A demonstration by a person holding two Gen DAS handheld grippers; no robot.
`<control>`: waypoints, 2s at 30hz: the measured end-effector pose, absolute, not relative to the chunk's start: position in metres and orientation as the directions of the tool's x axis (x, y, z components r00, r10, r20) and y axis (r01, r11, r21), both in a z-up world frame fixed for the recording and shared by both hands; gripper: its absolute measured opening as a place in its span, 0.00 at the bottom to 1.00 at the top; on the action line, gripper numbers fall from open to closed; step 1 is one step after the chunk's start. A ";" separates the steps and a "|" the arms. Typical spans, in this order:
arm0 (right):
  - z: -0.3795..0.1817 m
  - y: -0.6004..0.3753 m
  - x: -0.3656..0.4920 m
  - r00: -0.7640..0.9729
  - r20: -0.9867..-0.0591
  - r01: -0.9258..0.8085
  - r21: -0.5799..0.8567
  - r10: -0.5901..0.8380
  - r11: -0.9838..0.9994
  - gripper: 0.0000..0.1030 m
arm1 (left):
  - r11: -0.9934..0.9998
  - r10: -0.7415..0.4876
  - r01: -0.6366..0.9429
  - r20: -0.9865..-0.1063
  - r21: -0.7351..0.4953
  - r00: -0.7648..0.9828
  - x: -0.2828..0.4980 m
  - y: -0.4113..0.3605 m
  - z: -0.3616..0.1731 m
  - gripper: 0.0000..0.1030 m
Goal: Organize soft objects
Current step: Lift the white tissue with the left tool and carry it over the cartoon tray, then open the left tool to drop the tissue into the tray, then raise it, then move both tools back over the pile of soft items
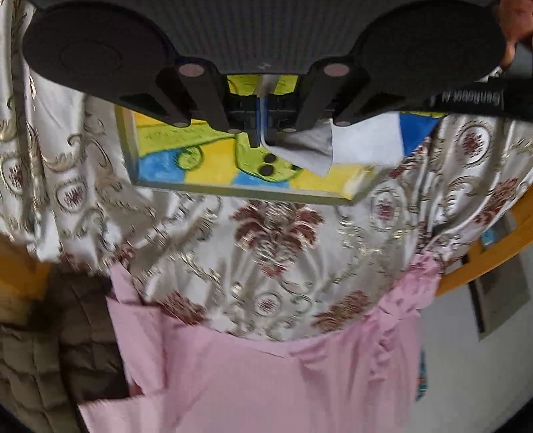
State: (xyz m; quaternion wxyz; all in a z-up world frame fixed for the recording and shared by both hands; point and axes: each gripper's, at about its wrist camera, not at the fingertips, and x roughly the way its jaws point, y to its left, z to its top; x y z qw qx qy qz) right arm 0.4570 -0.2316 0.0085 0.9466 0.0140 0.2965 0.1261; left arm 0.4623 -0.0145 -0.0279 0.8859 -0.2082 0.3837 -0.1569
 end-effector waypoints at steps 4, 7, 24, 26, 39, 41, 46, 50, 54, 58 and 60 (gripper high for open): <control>0.003 -0.243 0.461 0.765 -0.599 -0.210 0.117 0.237 0.971 0.03 | 0.887 -0.423 0.124 -0.674 -0.446 0.606 0.463 -0.027 -0.039 0.07; -0.001 -0.248 0.456 0.752 -0.616 -0.214 0.109 0.235 0.971 0.06 | 0.904 -0.406 0.149 -0.693 -0.401 0.596 0.460 -0.036 -0.044 0.10; 0.042 -0.265 0.381 0.806 -0.523 -0.296 0.050 0.277 0.954 0.66 | 0.930 -0.352 0.200 -0.590 -0.309 0.727 0.400 -0.040 0.008 0.65; 0.054 -0.267 0.368 0.821 -0.493 -0.305 0.047 0.287 0.951 0.70 | 0.933 -0.340 0.197 -0.561 -0.301 0.755 0.387 -0.037 0.022 0.68; 0.112 -0.261 0.267 0.883 -0.326 -0.338 0.058 0.337 0.940 1.00 | 0.961 -0.259 0.194 -0.395 -0.195 0.881 0.273 -0.011 0.086 0.97; 0.117 -0.260 0.251 0.890 -0.308 -0.338 0.053 0.337 0.940 1.00 | 0.963 -0.249 0.189 -0.372 -0.190 0.894 0.254 -0.007 0.091 0.99; 0.124 -0.252 0.207 0.919 -0.233 -0.324 0.011 0.318 0.946 1.00 | 0.966 -0.237 0.187 -0.318 -0.180 0.918 0.210 0.000 0.098 0.99; 0.127 -0.246 0.173 0.942 -0.172 -0.298 -0.029 0.289 0.954 1.00 | 0.970 -0.223 0.182 -0.289 -0.163 0.931 0.178 0.002 0.100 0.99; 0.125 -0.238 0.146 0.955 -0.139 -0.274 -0.072 0.262 0.959 1.00 | 0.973 -0.211 0.177 -0.263 -0.149 0.941 0.153 0.002 0.102 0.99; 0.119 -0.230 0.125 0.966 -0.120 -0.243 -0.107 0.230 0.964 1.00 | 0.973 -0.216 0.187 -0.246 -0.138 0.945 0.129 0.004 0.099 0.99; 0.114 -0.223 0.116 0.972 -0.117 -0.218 -0.125 0.204 0.968 1.00 | 0.972 -0.225 0.199 -0.244 -0.129 0.943 0.118 0.006 0.095 0.99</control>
